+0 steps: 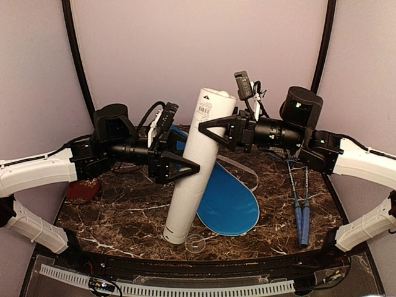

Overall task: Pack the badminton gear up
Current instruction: Pass from the right arm to the left

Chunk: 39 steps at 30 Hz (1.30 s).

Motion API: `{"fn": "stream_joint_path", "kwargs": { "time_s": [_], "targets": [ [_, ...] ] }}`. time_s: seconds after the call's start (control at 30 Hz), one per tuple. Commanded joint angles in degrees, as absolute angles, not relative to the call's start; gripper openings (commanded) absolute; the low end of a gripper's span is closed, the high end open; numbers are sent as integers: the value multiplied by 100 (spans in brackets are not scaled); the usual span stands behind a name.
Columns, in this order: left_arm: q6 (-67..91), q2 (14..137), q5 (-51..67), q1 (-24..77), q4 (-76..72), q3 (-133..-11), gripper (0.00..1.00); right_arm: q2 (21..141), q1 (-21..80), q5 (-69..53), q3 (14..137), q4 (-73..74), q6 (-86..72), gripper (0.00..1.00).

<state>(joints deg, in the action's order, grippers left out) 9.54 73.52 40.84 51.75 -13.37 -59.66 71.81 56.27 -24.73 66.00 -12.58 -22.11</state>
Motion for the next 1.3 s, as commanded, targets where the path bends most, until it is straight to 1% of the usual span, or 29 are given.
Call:
{"fn": "stream_joint_path", "kwargs": {
  "time_s": [0.0, 0.1, 0.3, 0.43, 0.53, 0.63, 0.7, 0.77, 0.87, 0.93, 1.0, 1.1, 1.27],
  "targets": [
    [1152, 7512, 4557, 5298, -1712, -6177, 91, 7253, 5704, -2536, 6865, -1702, -2258, 48],
    [1176, 7635, 4542, 5397, -1836, -6218, 86, 7296, 5752, -2417, 6920, -1565, -2133, 47],
    [1292, 7550, 4081, 5423, -2325, -6053, 75, 7235, 5763, -2261, 6844, -1522, -2086, 47],
    [1451, 7584, 4039, 5423, -2600, -6018, 68, 7200, 5774, -2154, 6750, -1512, -2058, 48],
    [1489, 7601, 4001, 5423, -2667, -5995, 66, 7141, 5774, -2045, 6688, -1497, -2027, 49],
    [1540, 7628, 4032, 5423, -2666, -5988, 59, 7090, 5774, -1913, 6649, -1440, -1983, 50],
    [1580, 7629, 4043, 5423, -2663, -5962, 57, 7069, 5774, -1850, 6642, -1408, -1961, 53],
    [1591, 7614, 4016, 5423, -2631, -5936, 57, 7049, 5768, -1797, 6644, -1387, -1951, 59],
    [1552, 7529, 3793, 5423, -2512, -5842, 57, 6958, 5766, -1597, 6642, -1311, -1890, 80],
    [1416, 7454, 3538, 5423, -2212, -5810, 56, 6851, 5753, -1393, 6644, -1149, -1822, 87],
    [1183, 7385, 3238, 5408, -1670, -5886, 55, 6790, 5696, -1095, 6640, -845, -1798, 89],
    [943, 7266, 2907, 5231, -967, -5924, 54, 6657, 5583, -541, 6555, -425, -1772, 89],
    [859, 7029, 3083, 4248, -42, -5931, 53, 6259, 5406, -218, 6043, -136, -1743, 89]
  ]
}}
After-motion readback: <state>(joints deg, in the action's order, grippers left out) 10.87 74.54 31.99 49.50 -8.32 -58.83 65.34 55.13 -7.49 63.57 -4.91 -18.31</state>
